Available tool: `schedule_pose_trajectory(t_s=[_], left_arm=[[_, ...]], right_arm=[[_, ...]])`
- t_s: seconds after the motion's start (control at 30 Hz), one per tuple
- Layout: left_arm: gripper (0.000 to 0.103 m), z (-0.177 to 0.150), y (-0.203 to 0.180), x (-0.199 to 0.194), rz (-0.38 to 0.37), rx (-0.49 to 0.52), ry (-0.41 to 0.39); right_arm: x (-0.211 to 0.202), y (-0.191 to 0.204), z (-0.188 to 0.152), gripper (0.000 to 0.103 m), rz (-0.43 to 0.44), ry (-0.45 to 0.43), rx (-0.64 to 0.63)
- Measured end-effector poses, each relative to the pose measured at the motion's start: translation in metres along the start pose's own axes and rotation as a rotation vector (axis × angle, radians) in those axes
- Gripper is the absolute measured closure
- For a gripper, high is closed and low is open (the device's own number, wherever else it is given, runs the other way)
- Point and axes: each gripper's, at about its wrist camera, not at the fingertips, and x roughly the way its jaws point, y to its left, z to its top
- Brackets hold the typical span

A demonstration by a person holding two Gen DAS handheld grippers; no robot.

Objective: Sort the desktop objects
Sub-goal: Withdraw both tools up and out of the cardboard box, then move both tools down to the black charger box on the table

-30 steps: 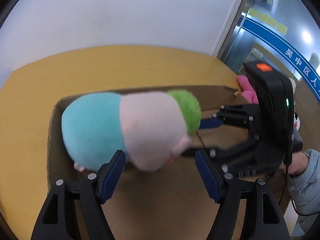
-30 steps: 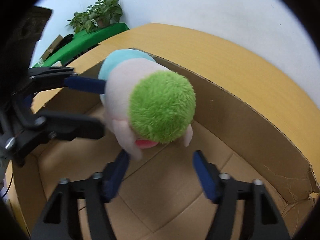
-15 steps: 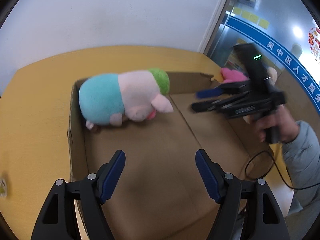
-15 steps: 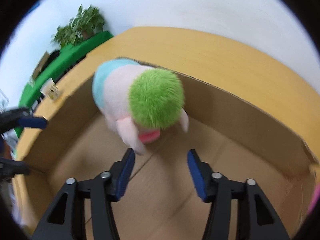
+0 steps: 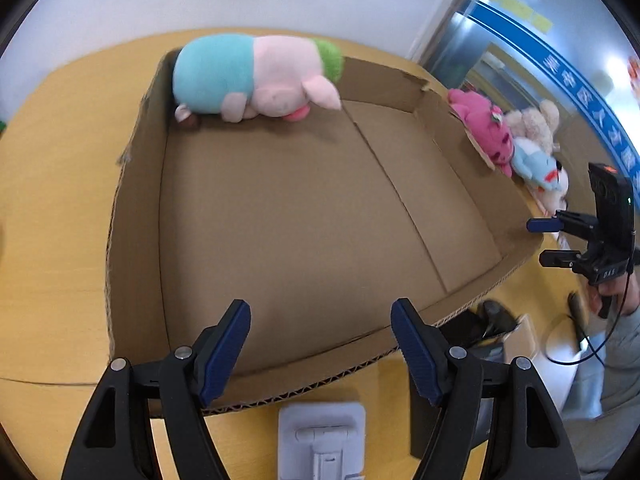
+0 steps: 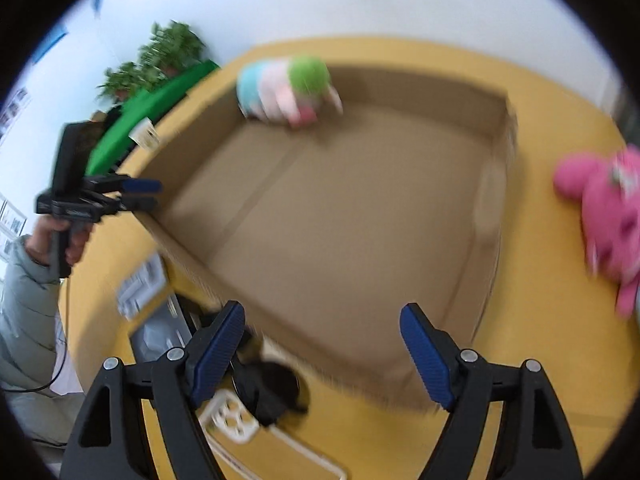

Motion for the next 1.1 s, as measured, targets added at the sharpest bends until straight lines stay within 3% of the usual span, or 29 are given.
schedule_pose_trajectory(t_s=[0.2,0.3,0.43,0.53,0.63,0.73,0.9,1.1], left_arm=[[0.030,-0.014,-0.010,-0.007,0.037,-0.006,-0.008],[0.030,-0.020,-0.015,-0.030,0.079,-0.020,-0.105],[0.029,-0.032,-0.045,-0.085,0.099,0.057,-0.287],[0.016,-0.041,-0.069,-0.119,0.122,0.100,-0.397],[0.008,-0.048,-0.083,-0.138,0.099,0.094,-0.449],[0.007,-0.054,-0.091,-0.142,0.072,0.091,-0.465],[0.007,-0.056,-0.094,-0.125,0.096,0.118,-0.437],[0.007,-0.048,-0.067,-0.062,0.096,0.059,-0.332]], right_arm=[[-0.010,0.008,-0.027,0.023,-0.037,-0.023,-0.019],[-0.030,0.014,-0.037,0.023,-0.070,-0.092,-0.003],[-0.083,0.034,-0.054,0.023,-0.104,-0.261,-0.016],[-0.116,0.051,-0.067,0.021,-0.085,-0.369,-0.017],[-0.130,0.067,-0.077,0.021,-0.071,-0.429,-0.036],[-0.136,0.087,-0.088,0.022,-0.075,-0.482,-0.094],[-0.109,0.108,-0.080,0.022,-0.043,-0.438,-0.117],[-0.069,0.097,-0.023,0.021,0.023,-0.382,-0.053]])
